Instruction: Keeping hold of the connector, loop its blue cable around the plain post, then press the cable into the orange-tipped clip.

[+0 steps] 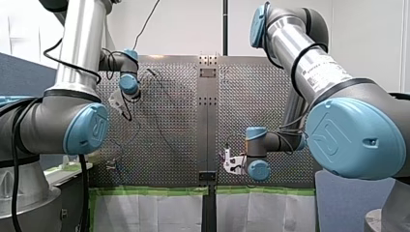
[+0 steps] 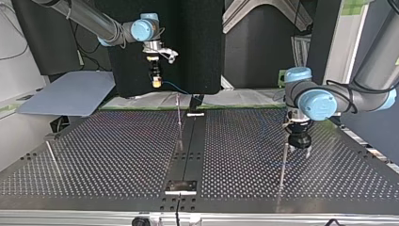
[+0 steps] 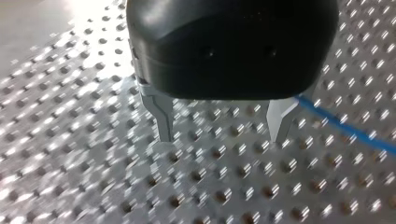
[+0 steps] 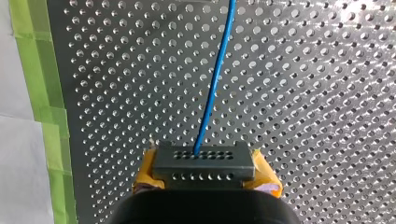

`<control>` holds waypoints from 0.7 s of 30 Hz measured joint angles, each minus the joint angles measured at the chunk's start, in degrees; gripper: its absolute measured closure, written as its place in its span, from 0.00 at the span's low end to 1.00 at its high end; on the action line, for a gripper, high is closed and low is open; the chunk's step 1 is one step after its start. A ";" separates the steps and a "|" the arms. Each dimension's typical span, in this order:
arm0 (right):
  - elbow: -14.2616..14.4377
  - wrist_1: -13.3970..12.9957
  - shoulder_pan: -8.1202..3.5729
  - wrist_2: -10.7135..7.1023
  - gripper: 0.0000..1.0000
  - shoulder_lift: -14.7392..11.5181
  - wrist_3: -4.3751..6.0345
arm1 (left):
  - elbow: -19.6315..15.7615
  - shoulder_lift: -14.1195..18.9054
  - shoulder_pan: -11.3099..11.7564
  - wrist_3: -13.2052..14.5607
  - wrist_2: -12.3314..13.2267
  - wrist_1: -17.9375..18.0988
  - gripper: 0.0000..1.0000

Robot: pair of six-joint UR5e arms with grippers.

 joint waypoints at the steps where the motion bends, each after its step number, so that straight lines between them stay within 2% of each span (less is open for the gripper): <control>1: 0.00 0.00 0.01 0.00 1.00 0.00 0.00 | 0.00 0.08 -0.10 0.03 0.44 -0.35 0.00; 6: 0.00 -0.02 0.04 0.00 1.00 0.00 0.00 | -0.03 0.56 -0.33 1.07 2.11 -2.63 0.00; 17: 0.00 -0.25 0.06 -0.05 1.00 0.00 0.07 | -1.62 5.04 -0.17 2.40 1.53 -3.75 0.00; 21: 0.01 -0.35 0.06 -0.08 1.00 0.00 0.09 | -1.73 5.60 -0.53 3.36 2.42 -4.84 0.00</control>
